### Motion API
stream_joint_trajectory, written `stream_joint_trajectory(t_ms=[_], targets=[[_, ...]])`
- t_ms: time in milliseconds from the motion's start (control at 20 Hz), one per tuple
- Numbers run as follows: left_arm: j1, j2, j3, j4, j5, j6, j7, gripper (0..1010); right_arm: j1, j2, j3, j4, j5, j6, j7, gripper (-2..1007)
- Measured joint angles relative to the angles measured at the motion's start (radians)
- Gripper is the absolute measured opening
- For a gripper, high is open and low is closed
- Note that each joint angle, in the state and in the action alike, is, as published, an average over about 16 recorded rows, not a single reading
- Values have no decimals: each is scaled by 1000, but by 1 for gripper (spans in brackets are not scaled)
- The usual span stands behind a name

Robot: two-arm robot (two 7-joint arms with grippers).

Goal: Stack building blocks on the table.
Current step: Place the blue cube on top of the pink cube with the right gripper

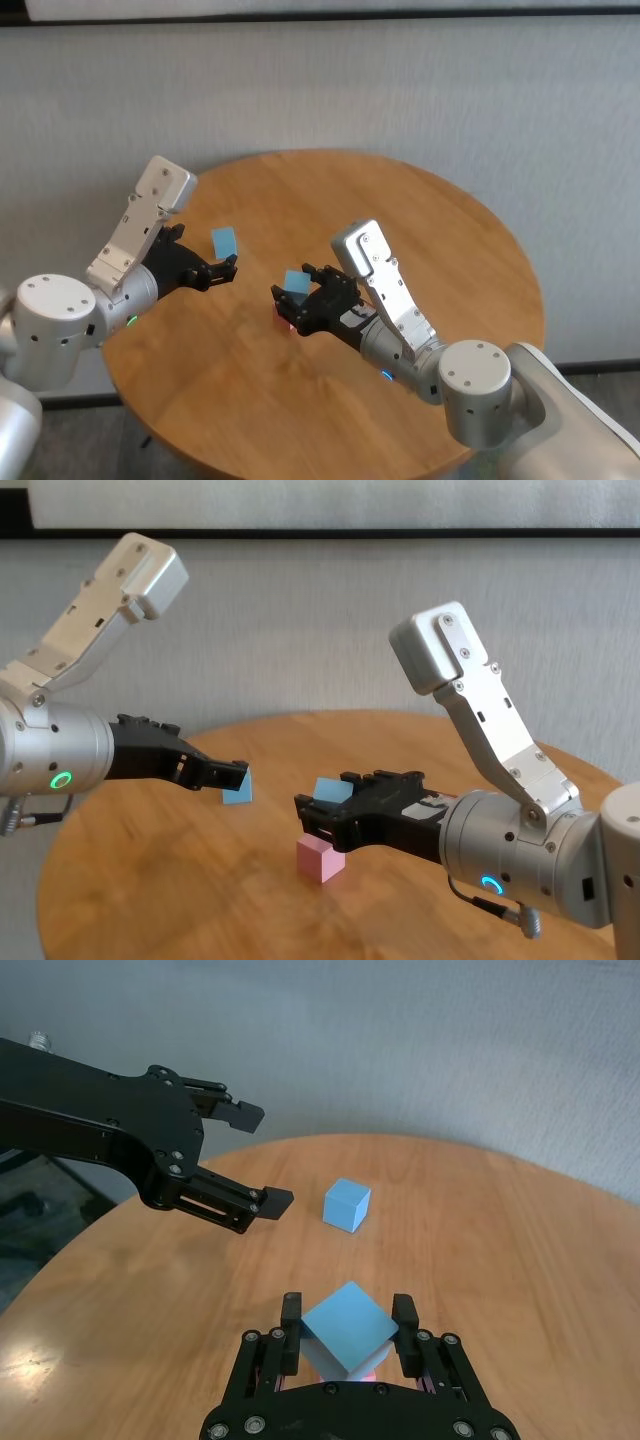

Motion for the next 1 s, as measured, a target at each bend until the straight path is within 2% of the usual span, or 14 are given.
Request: stream_joint_trajectory(t_ms=[500,1000], targets=[[0,0,0,0,0,0,0,1000,11,-17,-14,23,-27,-11,-19,517],[0,0,0,0,0,0,0,1000,16,-33,-19,37,-60,-8,-37,517]])
